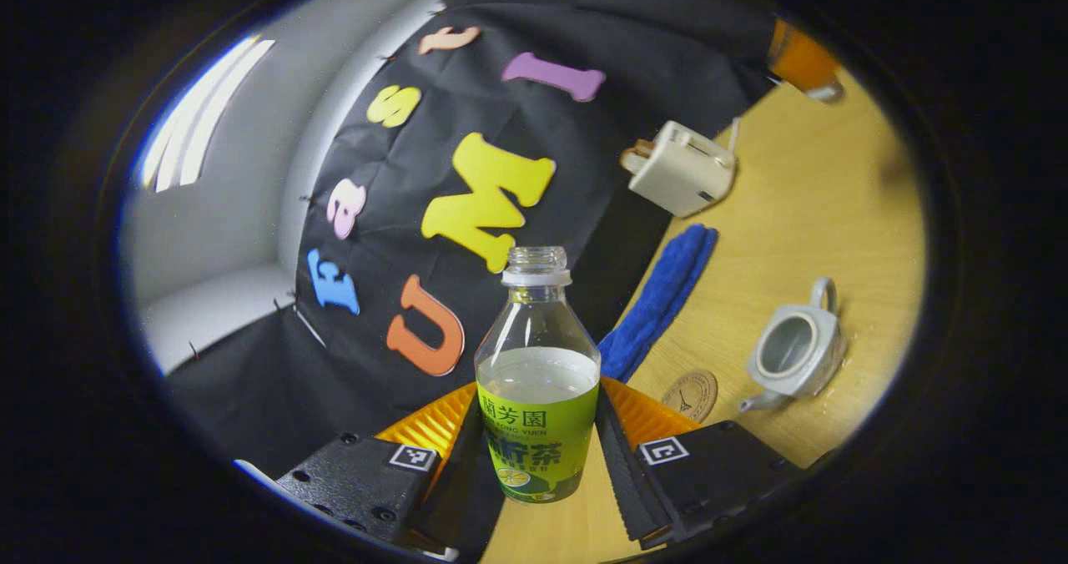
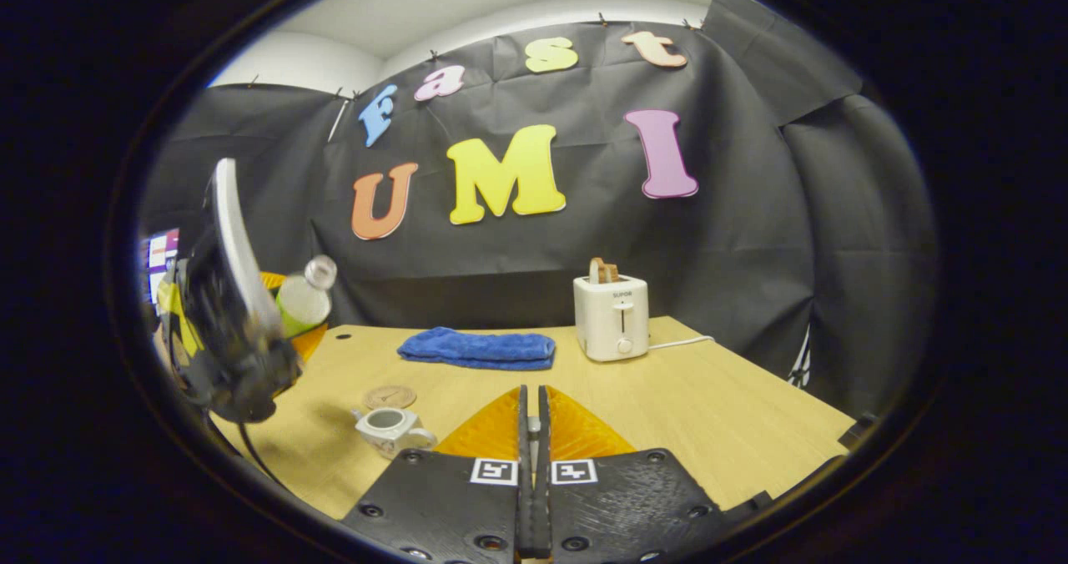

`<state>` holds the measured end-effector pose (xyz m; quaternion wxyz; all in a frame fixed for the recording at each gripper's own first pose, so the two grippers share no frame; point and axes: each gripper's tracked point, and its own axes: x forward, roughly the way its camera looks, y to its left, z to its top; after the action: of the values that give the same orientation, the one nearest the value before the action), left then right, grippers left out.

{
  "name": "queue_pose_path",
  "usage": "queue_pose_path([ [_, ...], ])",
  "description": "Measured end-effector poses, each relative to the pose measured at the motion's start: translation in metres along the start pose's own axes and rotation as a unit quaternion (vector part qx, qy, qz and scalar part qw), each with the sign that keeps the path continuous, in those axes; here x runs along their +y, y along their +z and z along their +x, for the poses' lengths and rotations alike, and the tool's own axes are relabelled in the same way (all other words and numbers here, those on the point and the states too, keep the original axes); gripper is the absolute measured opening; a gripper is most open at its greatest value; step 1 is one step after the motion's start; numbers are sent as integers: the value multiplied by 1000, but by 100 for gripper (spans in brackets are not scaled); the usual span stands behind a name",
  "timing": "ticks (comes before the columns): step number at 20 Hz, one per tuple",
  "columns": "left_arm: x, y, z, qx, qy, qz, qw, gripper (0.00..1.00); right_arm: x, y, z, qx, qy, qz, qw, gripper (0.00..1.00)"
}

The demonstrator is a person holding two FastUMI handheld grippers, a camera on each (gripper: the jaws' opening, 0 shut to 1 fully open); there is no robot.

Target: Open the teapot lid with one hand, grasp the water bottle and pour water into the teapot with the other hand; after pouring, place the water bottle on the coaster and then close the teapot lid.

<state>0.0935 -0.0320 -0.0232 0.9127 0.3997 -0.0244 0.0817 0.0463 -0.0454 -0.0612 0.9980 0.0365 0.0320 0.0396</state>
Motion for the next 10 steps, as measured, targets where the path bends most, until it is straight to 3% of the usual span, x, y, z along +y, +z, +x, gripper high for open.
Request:
queue_pose_path([
  [1, 17, 4, 12, 5, 1, -109, 994, 73, 6, -1, 0, 4, 8, 8, 1000, 0],
  [2, 26, 3, 15, 13, -1, -179, 984, 73, 9, -3, 1, 8, 12, 13, 1000, 0],
  [3, 28, 4, 31, 14, -11, -225, 974, 73, 8, -4, 3, 9, 10, 12, 1000, 0],
  [5, 24, 5, 48, 16, -43, -329, 943, 73, 5, -6, 5, 11, 9, 14, 1000, 0],
  [7, 9, 2, 61, 14, -75, -393, 917, 73, 2, -10, 6, 13, 8, 18, 1000, 0],
  [10, -11, -4, 73, 10, -98, -435, 895, 74, -6, -17, 10, 20, 5, 22, 1000, 0],
])
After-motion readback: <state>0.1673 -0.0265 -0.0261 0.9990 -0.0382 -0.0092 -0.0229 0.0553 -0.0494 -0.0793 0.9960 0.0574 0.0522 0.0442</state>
